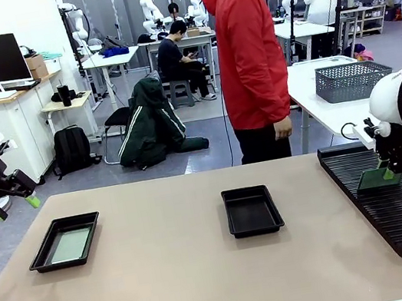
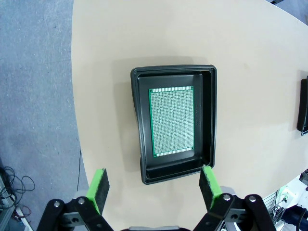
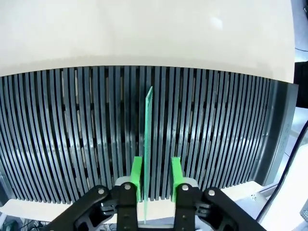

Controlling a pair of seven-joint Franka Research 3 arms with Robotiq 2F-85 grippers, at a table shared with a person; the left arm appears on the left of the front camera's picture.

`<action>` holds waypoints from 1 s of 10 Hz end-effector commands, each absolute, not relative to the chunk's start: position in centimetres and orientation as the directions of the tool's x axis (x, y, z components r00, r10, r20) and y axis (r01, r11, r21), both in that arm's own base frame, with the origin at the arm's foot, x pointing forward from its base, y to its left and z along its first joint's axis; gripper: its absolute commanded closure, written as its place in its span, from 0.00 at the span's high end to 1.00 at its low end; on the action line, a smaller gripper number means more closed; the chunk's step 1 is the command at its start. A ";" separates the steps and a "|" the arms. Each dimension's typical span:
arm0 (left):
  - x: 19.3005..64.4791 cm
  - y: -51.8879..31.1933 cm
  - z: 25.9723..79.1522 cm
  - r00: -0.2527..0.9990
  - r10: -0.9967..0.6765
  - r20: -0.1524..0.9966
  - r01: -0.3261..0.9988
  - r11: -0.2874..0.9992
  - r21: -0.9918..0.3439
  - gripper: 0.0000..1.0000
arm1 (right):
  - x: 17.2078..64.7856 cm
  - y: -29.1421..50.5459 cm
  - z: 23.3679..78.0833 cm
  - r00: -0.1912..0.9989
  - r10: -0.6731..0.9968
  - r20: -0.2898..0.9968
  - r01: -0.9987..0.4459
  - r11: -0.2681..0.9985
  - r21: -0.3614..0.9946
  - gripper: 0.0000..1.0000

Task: Inspect and transfer BCBs to ESD trays.
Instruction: Pick up the Blank PCB from the PCB Rack and place it in the right ESD tray.

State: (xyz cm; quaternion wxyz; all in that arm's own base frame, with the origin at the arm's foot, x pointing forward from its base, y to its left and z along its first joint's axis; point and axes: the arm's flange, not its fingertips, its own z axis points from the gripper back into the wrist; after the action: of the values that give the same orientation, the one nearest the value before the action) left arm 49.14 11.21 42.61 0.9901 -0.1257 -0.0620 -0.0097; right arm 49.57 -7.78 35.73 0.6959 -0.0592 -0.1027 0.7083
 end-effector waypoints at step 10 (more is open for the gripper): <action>49.2 11.3 42.4 0.991 0.003 0.131 0.029 0.969 -0.247 1.00 | 50.0 -7.3 35.6 -0.004 1.000 0.025 -0.976 0.002 -0.220 0.02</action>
State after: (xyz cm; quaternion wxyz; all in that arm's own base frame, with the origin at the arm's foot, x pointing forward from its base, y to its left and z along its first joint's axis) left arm 49.14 11.21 42.61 0.9901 -0.1257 -0.0620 -0.0097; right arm 49.56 -7.53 35.63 0.6969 -0.0610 -0.0932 0.7085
